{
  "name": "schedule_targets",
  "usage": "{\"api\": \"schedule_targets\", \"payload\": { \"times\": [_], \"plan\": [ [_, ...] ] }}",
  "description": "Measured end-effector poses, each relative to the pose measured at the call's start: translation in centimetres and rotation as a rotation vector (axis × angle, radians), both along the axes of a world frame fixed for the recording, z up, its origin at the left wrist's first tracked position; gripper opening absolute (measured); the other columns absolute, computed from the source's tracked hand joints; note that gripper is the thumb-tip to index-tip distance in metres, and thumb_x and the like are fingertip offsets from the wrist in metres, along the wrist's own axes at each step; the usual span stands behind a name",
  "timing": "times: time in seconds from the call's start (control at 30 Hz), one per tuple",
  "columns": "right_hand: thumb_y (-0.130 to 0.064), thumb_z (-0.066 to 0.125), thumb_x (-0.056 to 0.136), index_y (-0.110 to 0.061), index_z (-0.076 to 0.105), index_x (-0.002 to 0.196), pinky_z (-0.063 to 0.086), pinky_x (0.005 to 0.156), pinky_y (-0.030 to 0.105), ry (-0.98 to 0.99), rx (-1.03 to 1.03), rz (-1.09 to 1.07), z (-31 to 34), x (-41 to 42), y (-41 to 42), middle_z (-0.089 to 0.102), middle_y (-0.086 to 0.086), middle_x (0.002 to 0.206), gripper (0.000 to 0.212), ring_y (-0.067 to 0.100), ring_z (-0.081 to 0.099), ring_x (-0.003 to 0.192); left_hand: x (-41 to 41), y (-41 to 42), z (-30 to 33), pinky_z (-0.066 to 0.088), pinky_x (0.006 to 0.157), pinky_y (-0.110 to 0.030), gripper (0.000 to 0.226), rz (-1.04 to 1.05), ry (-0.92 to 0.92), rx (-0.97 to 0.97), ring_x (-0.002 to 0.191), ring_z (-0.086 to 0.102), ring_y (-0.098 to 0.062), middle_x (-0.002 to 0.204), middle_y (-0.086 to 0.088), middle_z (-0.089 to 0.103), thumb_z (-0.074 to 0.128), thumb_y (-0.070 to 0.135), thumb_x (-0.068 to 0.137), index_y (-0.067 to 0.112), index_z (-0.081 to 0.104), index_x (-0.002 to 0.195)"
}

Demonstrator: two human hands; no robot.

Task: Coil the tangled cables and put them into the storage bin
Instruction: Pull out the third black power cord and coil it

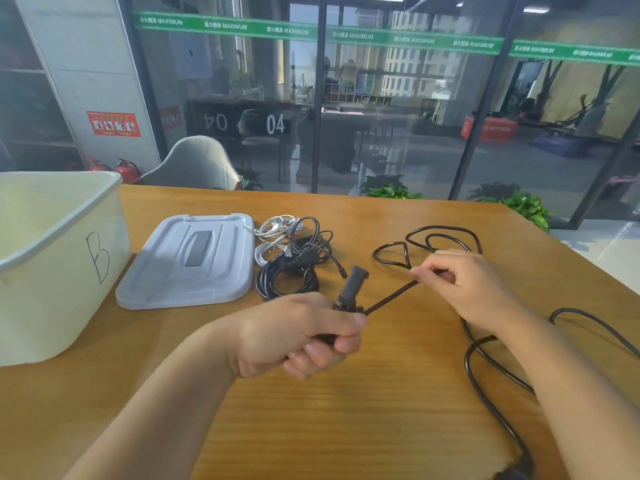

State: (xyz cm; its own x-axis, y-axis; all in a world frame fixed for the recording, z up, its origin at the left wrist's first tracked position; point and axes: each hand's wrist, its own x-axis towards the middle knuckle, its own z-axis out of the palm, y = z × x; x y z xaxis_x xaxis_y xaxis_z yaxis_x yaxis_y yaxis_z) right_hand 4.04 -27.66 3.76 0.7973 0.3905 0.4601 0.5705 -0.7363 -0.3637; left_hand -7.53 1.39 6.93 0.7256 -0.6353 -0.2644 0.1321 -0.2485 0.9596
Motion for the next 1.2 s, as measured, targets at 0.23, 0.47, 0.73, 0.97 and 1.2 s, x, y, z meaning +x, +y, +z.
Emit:
{"api": "schedule_targets", "payload": {
  "times": [0.23, 0.47, 0.73, 0.97, 1.2],
  "plan": [
    [-0.056, 0.058, 0.097, -0.024, 0.072, 0.076, 0.05, 0.054, 0.032, -0.286, 0.102, -0.098, 1.2, -2.4, 3.4, 0.065, -0.011, 0.065, 0.04, 0.004, 0.064, 0.067, 0.8, -1.5, -1.9, 0.012, 0.047, -0.024, 0.032, 0.096, -0.018, 0.117, 0.048, 0.018, -0.011, 0.058, 0.005, 0.027, 0.051, 0.046, 0.092, 0.024, 0.048, 0.07],
    [-0.048, 0.057, 0.104, -0.022, 0.073, 0.081, 0.041, 0.049, 0.024, -0.221, 0.394, -0.006, 3.0, -6.1, 4.7, 0.065, -0.008, 0.061, 0.038, 0.015, 0.06, 0.056, 1.7, -1.4, -2.7, 0.015, 0.047, -0.025, 0.04, 0.3, -0.034, 0.072, 0.05, 0.019, -0.013, 0.06, 0.005, 0.032, 0.047, 0.039, 0.108, 0.023, 0.049, 0.072],
    [-0.05, 0.054, 0.104, -0.029, 0.071, 0.084, 0.035, 0.049, 0.016, -0.035, 0.466, 0.137, 2.7, -8.1, 6.9, 0.063, -0.009, 0.063, 0.033, 0.007, 0.049, 0.052, 2.0, -1.1, -3.3, 0.013, 0.054, -0.029, 0.04, 0.376, -0.092, 0.029, 0.053, 0.021, -0.013, 0.063, 0.004, 0.029, 0.049, 0.043, 0.108, 0.02, 0.05, 0.075],
    [-0.053, 0.052, 0.1, -0.027, 0.071, 0.08, 0.04, 0.054, 0.037, 0.042, 0.49, 0.012, 2.5, -7.2, 6.3, 0.057, 0.001, 0.057, 0.038, 0.014, 0.044, 0.049, 1.1, -3.2, -3.4, 0.015, 0.051, -0.026, 0.035, 0.155, -0.078, 0.03, 0.054, 0.022, -0.013, 0.061, 0.006, 0.032, 0.051, 0.05, 0.095, 0.02, 0.049, 0.077],
    [-0.051, 0.053, 0.103, -0.031, 0.071, 0.09, 0.039, 0.052, 0.024, 0.148, 0.501, 0.192, 2.3, -8.5, 7.6, 0.063, -0.013, 0.064, 0.03, 0.008, 0.051, 0.055, 1.7, -2.6, -3.8, 0.017, 0.05, -0.025, 0.036, 0.278, -0.039, -0.102, 0.054, 0.019, -0.015, 0.062, 0.003, 0.028, 0.054, 0.045, 0.102, 0.02, 0.05, 0.076]
  ]
}}
